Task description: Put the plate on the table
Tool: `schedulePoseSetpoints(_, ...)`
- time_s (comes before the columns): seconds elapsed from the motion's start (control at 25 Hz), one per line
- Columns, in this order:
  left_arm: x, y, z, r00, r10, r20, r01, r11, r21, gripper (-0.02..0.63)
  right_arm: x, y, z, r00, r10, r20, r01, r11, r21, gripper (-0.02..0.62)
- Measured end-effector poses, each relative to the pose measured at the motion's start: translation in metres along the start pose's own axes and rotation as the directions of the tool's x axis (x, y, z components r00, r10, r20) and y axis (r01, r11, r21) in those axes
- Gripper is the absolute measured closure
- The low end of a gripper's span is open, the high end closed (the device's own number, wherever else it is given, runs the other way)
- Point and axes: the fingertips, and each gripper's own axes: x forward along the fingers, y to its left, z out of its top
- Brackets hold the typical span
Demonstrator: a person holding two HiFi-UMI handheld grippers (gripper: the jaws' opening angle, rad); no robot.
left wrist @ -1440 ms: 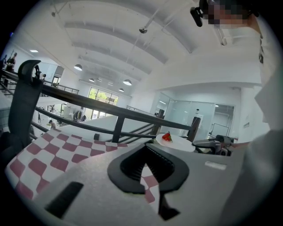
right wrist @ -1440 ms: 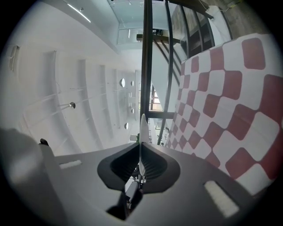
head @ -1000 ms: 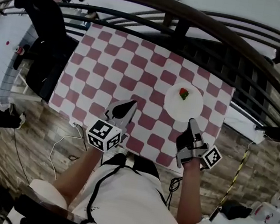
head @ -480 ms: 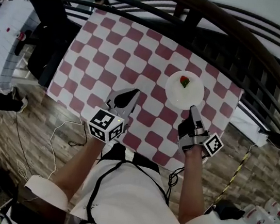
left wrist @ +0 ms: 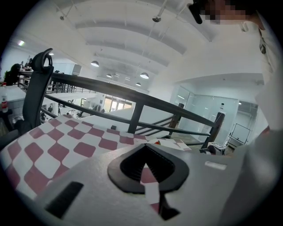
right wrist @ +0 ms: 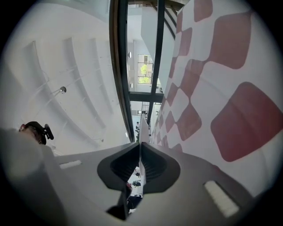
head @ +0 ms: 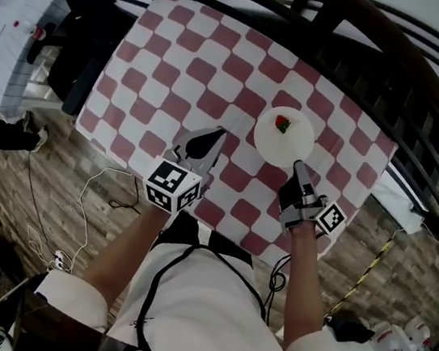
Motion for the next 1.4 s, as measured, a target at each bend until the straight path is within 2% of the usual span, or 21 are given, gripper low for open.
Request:
schedulePoseSetpoints(0.44,0.002,0.004,-0.016,1.000,0.010,-0.017,-0.011,1.000,-0.019,0.603,-0.009,-0.048,-0.026,0.991,-0.107,-0.076,0.109,0.994,0.025,0.574)
schedulePoseSetpoints(0.84,-0.007,0.008,-0.020,0.999,0.027,-0.017,-0.028,0.999,-0.024,0.603,-0.013,-0.070,-0.038,0.977,-0.183,-0.109,0.188,0.981,0.042,0.575)
schedulePoseSetpoints(1.12,-0.022,0.012,-0.022,0.999,0.047,-0.012,-0.047,0.998,-0.032,0.603,-0.017,-0.090,-0.040,0.942,-0.316,-0.117,0.324,0.945,0.053,0.578)
schedulePoseSetpoints(1.28,-0.034,0.019,-0.024,0.998,0.066,-0.010,-0.066,0.997,-0.038,0.603,-0.017,-0.097,-0.040,0.923,-0.367,-0.110,0.375,0.925,0.060,0.575)
schedulePoseSetpoints(1.4,-0.041,0.023,-0.025,0.996,0.084,-0.008,-0.084,0.996,-0.042,0.603,-0.019,-0.104,-0.039,0.896,-0.431,-0.111,0.438,0.897,0.054,0.572)
